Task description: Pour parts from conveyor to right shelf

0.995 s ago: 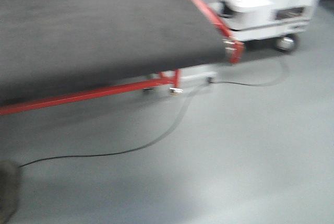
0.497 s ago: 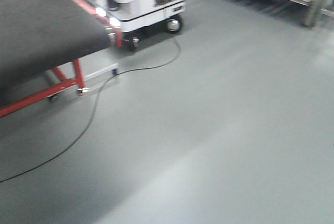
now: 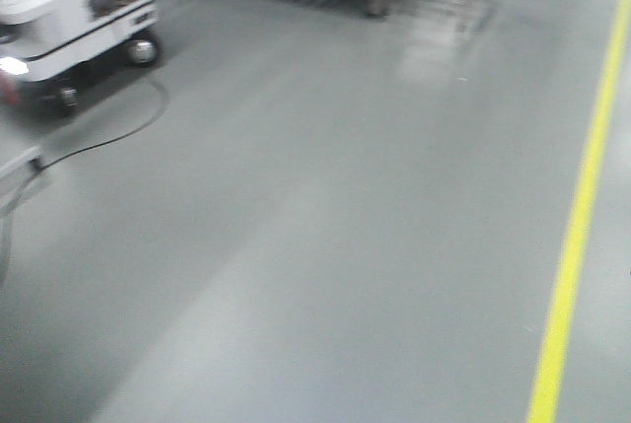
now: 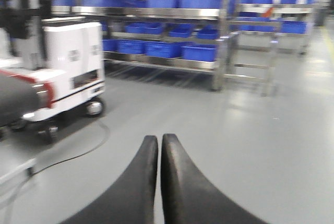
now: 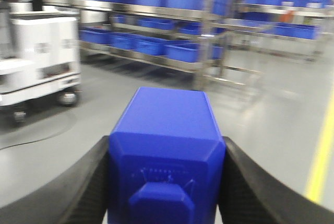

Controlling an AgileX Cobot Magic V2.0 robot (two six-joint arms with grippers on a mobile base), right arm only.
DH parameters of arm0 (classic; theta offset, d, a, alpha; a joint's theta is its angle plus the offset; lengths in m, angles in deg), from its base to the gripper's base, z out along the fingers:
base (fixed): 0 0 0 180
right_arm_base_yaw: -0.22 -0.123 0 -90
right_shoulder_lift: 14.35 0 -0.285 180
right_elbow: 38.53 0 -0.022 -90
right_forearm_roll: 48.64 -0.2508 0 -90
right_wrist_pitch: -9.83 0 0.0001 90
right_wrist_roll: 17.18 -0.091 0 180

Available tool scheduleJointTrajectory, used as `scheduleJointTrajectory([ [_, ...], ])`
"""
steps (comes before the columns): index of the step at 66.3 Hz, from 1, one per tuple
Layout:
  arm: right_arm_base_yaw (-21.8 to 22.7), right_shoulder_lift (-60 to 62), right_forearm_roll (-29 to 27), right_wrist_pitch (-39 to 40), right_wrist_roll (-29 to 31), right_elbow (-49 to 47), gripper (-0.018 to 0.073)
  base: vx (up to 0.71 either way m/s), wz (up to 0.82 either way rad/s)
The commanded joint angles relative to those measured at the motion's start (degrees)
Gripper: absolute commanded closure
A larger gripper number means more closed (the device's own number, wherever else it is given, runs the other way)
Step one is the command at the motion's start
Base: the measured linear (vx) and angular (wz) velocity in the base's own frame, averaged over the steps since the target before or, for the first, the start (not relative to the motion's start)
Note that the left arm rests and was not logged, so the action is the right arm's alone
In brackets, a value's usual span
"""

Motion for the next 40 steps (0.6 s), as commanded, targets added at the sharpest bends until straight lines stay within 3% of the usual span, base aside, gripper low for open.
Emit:
scheduleJointTrajectory([
  [1, 0.23, -0.61, -0.23, 4.48, 0.54, -1.53, 0.0564, -0.14, -0.92],
  [40, 0.23, -0.61, -0.23, 4.49, 0.54, -1.53, 0.0564, -0.05, -0.93],
])
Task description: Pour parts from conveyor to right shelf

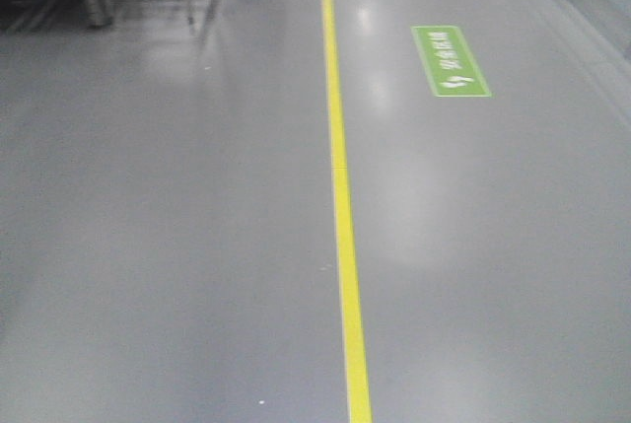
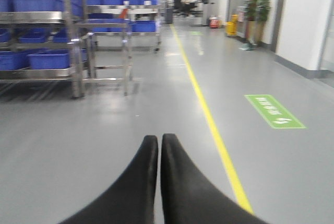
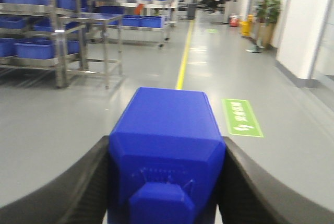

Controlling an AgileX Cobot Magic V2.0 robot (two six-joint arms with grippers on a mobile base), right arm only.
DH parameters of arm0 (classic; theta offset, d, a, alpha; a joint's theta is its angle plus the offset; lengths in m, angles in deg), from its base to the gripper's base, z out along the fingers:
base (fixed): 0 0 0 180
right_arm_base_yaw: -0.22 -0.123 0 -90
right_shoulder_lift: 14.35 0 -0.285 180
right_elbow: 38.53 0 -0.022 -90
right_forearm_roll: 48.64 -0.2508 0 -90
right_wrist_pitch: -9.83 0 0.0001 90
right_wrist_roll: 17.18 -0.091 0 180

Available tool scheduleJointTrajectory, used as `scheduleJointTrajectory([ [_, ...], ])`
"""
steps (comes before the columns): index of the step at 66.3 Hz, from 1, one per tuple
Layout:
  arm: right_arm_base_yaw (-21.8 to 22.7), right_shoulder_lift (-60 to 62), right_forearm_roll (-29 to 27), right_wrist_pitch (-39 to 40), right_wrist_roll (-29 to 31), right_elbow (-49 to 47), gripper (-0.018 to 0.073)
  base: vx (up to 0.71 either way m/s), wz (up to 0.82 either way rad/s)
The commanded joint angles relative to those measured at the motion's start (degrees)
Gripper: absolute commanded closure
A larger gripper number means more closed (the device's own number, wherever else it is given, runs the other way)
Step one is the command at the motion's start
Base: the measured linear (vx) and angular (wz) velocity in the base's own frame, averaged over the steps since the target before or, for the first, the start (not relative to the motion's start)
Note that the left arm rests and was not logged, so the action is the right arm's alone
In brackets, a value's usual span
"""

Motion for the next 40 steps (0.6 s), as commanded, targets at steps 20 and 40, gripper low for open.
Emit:
scheduleJointTrajectory([
  [20, 0.23, -0.61, -0.23, 4.49, 0.54, -1.53, 0.0564, 0.00, -0.37],
  [40, 0.23, -0.61, -0.23, 4.49, 0.54, -1.53, 0.0564, 0.08, -0.08],
])
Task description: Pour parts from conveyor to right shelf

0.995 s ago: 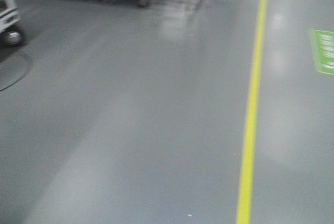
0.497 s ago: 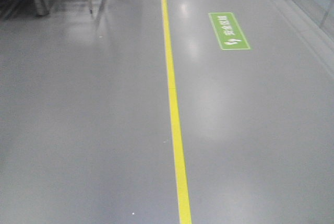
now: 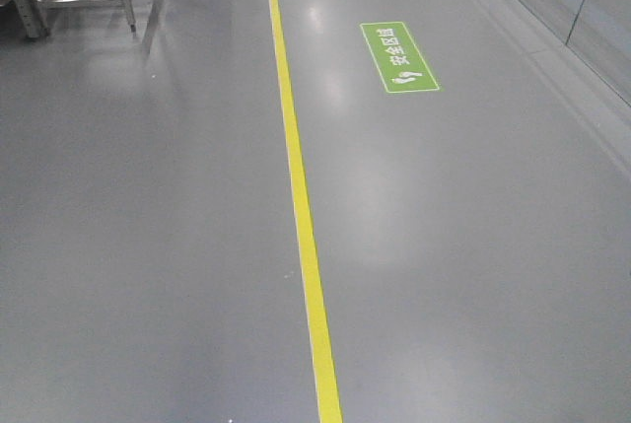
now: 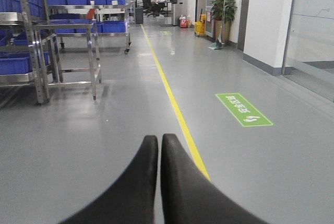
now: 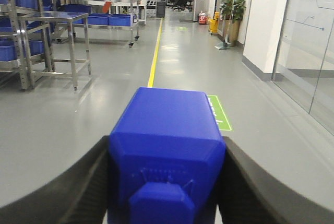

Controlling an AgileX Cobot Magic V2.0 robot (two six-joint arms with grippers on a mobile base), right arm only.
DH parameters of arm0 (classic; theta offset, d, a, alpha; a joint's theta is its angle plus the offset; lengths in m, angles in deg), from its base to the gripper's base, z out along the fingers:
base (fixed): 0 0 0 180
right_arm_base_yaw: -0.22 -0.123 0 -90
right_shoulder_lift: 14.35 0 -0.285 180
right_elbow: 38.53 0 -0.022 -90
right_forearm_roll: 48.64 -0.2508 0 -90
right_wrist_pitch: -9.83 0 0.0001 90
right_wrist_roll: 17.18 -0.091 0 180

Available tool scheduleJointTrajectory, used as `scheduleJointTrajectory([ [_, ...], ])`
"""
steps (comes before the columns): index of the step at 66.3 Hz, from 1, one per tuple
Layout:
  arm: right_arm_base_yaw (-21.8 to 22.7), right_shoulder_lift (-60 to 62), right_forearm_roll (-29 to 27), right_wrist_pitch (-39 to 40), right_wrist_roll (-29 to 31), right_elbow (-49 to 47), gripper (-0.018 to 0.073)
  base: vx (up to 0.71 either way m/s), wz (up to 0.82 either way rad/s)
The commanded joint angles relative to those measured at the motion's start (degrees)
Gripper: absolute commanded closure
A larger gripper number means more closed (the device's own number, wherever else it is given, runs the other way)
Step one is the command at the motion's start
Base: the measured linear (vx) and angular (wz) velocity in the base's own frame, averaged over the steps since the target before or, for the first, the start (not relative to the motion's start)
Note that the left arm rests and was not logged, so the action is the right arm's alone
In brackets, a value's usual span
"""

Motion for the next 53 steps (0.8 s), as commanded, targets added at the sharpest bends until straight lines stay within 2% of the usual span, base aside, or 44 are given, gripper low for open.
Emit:
scheduleJointTrajectory([
  [1, 0.23, -0.61, -0.23, 4.49, 0.54, -1.53, 0.0564, 0.13, -0.14],
  [30, 0.23, -0.61, -0.23, 4.49, 0.54, -1.53, 0.0564, 0.24, -0.09],
  [53, 0.23, -0.61, -0.23, 4.49, 0.54, -1.53, 0.0564, 0.44, 0.17],
])
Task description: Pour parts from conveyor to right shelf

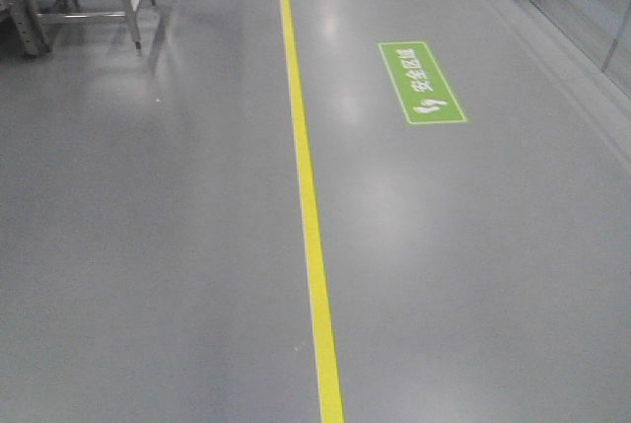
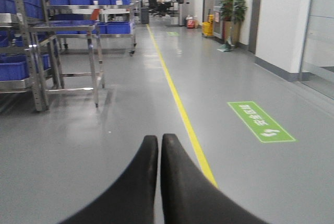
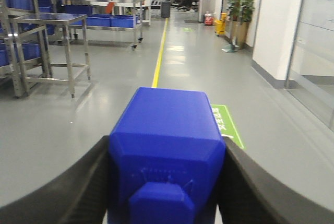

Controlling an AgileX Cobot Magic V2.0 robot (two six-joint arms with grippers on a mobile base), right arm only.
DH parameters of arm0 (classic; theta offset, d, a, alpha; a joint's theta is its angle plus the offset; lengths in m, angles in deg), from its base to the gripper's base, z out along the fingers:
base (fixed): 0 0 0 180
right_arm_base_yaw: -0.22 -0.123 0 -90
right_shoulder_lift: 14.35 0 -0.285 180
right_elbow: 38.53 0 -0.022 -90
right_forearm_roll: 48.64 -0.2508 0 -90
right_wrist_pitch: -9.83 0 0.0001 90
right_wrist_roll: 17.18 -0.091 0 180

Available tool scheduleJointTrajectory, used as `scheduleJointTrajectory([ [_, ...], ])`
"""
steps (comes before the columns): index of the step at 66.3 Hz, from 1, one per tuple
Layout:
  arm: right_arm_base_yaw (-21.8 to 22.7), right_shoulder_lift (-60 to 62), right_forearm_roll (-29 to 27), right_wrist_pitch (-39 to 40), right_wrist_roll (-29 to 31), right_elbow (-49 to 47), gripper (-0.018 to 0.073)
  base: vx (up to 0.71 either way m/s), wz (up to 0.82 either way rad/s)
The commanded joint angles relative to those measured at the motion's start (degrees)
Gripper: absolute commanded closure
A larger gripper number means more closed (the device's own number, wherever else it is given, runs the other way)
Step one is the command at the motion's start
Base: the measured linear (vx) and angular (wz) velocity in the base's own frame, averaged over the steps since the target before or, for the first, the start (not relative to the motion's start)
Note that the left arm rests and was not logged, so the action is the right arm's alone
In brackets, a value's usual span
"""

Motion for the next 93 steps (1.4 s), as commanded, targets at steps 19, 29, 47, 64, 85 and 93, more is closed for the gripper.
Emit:
scheduleJointTrajectory([
  [19, 0.23, -0.61, -0.23, 4.49, 0.54, -1.53, 0.0564, 0.51, 0.31],
  [29, 0.23, -0.61, -0.23, 4.49, 0.54, -1.53, 0.0564, 0.53, 0.21],
  [47, 0.23, -0.61, -0.23, 4.49, 0.54, -1.53, 0.0564, 0.57, 0.01],
  [64, 0.23, -0.61, -0.23, 4.49, 0.54, -1.53, 0.0564, 0.63, -0.12],
  [85, 0.23, -0.61, -0.23, 4.49, 0.54, -1.53, 0.0564, 0.66, -0.12],
  [93, 0.23, -0.61, -0.23, 4.45, 0.54, -1.53, 0.0564, 0.68, -0.07],
])
